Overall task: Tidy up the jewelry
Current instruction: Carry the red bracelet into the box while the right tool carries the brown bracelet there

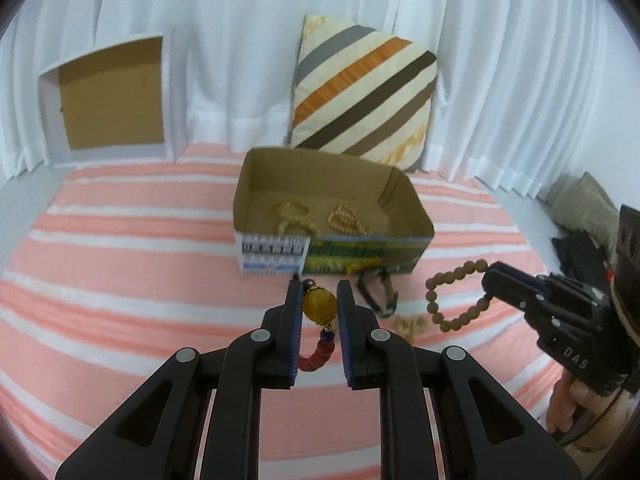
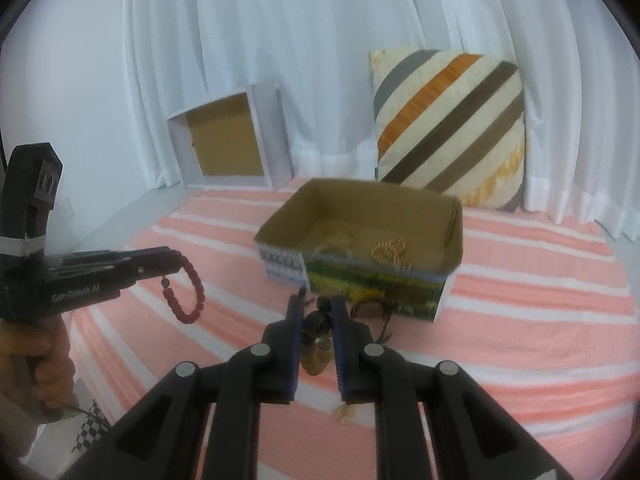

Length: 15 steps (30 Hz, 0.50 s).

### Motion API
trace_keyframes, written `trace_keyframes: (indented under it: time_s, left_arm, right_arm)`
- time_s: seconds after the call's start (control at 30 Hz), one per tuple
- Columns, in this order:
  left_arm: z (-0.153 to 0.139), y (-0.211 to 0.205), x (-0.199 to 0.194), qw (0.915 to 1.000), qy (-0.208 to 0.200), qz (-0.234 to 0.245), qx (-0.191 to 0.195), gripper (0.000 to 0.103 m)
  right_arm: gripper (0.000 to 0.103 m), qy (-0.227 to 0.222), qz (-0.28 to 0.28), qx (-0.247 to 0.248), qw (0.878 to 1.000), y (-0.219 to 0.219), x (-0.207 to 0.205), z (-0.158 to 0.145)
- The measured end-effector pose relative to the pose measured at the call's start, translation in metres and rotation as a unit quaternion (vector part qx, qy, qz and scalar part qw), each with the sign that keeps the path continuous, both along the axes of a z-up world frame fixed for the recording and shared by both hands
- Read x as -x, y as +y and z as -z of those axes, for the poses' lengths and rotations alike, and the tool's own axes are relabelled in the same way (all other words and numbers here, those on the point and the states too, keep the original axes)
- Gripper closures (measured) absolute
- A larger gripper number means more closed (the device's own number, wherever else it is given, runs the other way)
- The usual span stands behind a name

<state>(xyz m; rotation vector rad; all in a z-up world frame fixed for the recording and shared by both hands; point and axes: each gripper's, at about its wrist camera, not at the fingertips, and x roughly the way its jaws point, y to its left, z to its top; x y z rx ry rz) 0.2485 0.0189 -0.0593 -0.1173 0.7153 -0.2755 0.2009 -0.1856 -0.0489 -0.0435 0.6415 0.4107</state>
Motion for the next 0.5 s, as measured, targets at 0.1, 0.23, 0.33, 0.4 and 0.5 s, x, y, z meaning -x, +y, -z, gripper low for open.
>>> trace_keyframes:
  time_s: [0.1, 0.23, 0.33, 0.4, 0.5]
  left_arm:
    - [-0.007, -0.005, -0.010, 1.0000, -0.006, 0.004, -0.002, 0.088]
    - [-0.013, -0.014, -0.023, 0.9999, -0.010, 0.008, -0.009, 0.088]
    - [-0.018, -0.019, -0.035, 0.9998, -0.010, 0.011, -0.010, 0.088]
    - [-0.022, -0.023, -0.044, 0.9998, -0.012, 0.015, -0.011, 0.088]
    - [-0.027, -0.029, -0.062, 0.9997, -0.011, 0.020, -0.010, 0.088]
  right_arm:
    - [0.089, -0.005, 0.001, -0.005, 1.000, -0.003, -0.010, -0.011]
    - [0.089, -0.008, 0.004, -0.010, 1.000, -0.006, -0.022, -0.021]
    - [0.089, -0.002, 0.006, -0.018, 1.000, -0.010, -0.035, -0.025]
    - [0.089, 0.003, 0.007, -0.023, 1.000, -0.012, -0.048, -0.029]
    - [0.089, 0.015, 0.010, -0.032, 0.999, -0.016, -0.071, -0.033]
